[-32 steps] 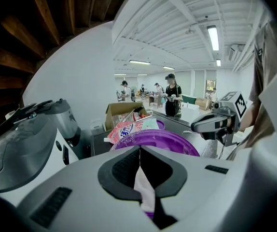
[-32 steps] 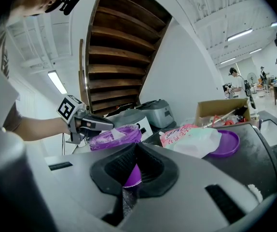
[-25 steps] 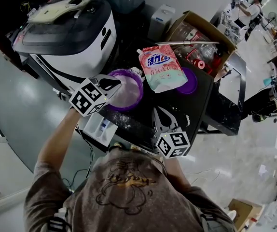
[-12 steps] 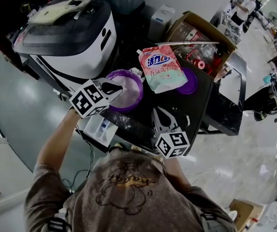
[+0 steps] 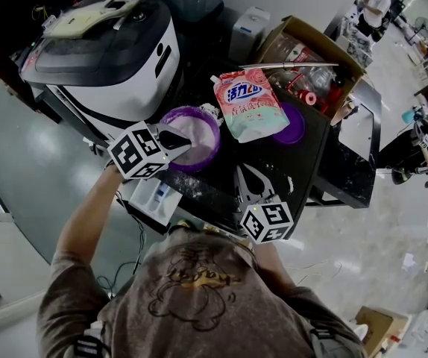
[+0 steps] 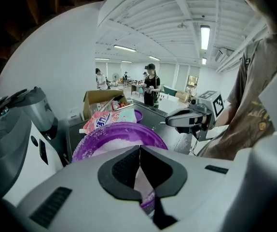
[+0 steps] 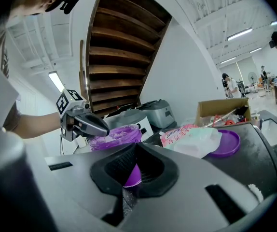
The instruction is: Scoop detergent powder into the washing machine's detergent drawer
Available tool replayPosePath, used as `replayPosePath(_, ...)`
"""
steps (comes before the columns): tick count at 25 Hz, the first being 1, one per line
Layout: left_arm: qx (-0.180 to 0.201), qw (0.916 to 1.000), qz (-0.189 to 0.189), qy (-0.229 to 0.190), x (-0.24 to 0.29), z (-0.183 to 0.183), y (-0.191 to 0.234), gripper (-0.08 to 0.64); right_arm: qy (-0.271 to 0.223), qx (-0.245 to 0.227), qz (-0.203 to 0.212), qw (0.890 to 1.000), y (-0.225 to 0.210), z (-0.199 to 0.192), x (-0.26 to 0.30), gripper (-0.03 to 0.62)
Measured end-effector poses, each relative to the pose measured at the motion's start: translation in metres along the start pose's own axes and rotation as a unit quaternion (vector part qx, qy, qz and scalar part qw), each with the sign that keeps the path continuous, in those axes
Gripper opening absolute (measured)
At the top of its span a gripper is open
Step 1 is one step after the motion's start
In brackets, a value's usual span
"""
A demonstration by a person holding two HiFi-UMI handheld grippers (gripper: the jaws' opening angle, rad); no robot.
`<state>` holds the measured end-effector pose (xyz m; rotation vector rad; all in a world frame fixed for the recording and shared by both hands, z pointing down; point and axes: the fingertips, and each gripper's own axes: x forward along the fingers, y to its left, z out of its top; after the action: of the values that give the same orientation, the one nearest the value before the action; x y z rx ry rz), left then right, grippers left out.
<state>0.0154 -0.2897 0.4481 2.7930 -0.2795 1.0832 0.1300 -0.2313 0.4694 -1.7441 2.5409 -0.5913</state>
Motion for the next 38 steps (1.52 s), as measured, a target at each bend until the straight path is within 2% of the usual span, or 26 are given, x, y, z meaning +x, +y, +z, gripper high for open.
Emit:
replayPosePath(7, -0.003, 0.9994, -0.024, 0.023, 0.003, -0.003, -0.010, 0.023, 0.000, 0.000, 0.001, 1.000, -0.001, 0.001, -0.001, 0.000)
replayPosePath(17, -0.026, 0.9979, -0.054, 0.024, 0.000, -0.002, -0.023, 0.023, 0.000, -0.002, 0.006, 1.000, -0.003, 0.003, -0.003, 0.001)
replayPosePath(26, -0.063, 0.9951, -0.075, 0.006, -0.007, 0.001, -0.027, 0.023, 0.003, -0.004, 0.015, 1.000, 0.002, 0.003, -0.001, 0.000)
replayPosePath(38, -0.126, 0.9860, -0.102, -0.040, -0.015, 0.008, -0.029, 0.023, 0.002, -0.006, 0.018, 1.000, 0.006, 0.004, -0.001, 0.001)
